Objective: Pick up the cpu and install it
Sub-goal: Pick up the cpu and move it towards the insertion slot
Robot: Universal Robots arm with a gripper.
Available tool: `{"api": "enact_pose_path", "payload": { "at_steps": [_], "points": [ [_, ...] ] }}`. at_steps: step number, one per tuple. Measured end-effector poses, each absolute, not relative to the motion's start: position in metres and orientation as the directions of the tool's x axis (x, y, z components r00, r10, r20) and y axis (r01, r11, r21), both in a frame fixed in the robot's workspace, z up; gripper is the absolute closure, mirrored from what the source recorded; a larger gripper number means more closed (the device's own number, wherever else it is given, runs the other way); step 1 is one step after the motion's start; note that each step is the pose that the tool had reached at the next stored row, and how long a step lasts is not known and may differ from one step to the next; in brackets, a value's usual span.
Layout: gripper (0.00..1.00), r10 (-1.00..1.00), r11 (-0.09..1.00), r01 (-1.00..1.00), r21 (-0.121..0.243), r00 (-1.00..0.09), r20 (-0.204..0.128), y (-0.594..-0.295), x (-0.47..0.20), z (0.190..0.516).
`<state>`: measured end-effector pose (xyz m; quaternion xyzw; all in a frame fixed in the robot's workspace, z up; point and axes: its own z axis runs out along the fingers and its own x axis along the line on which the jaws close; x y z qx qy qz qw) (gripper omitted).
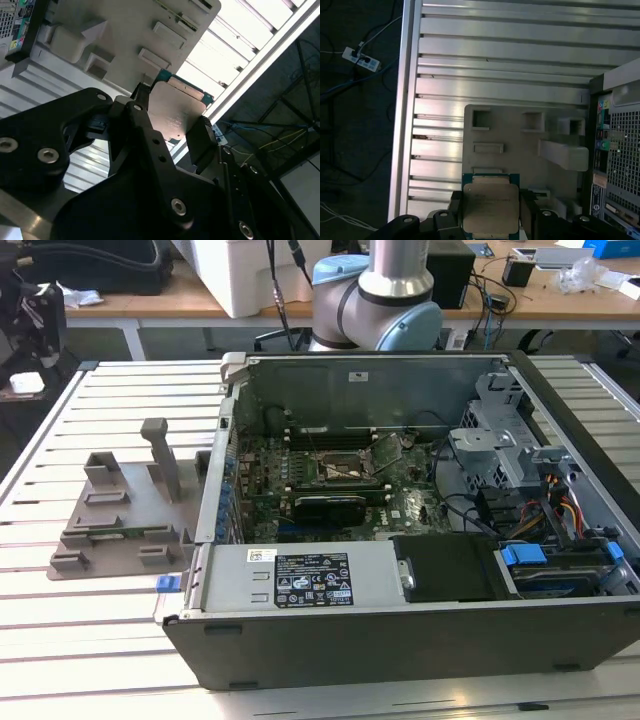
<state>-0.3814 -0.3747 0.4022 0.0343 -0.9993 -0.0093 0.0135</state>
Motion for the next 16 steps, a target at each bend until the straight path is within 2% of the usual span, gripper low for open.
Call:
{"api": "enact_pose_path", "payload": {
  "at_steps": [8,16],
  "points": [
    [0.46,-0.069,0.997,-0.068,0.02,-0.997,0.026,-0.375,-0.381,0.427],
    [0.46,-0.069,0.997,-0.069,0.021,-0.997,0.026,-0.375,-0.361,0.428]
  ]
}}
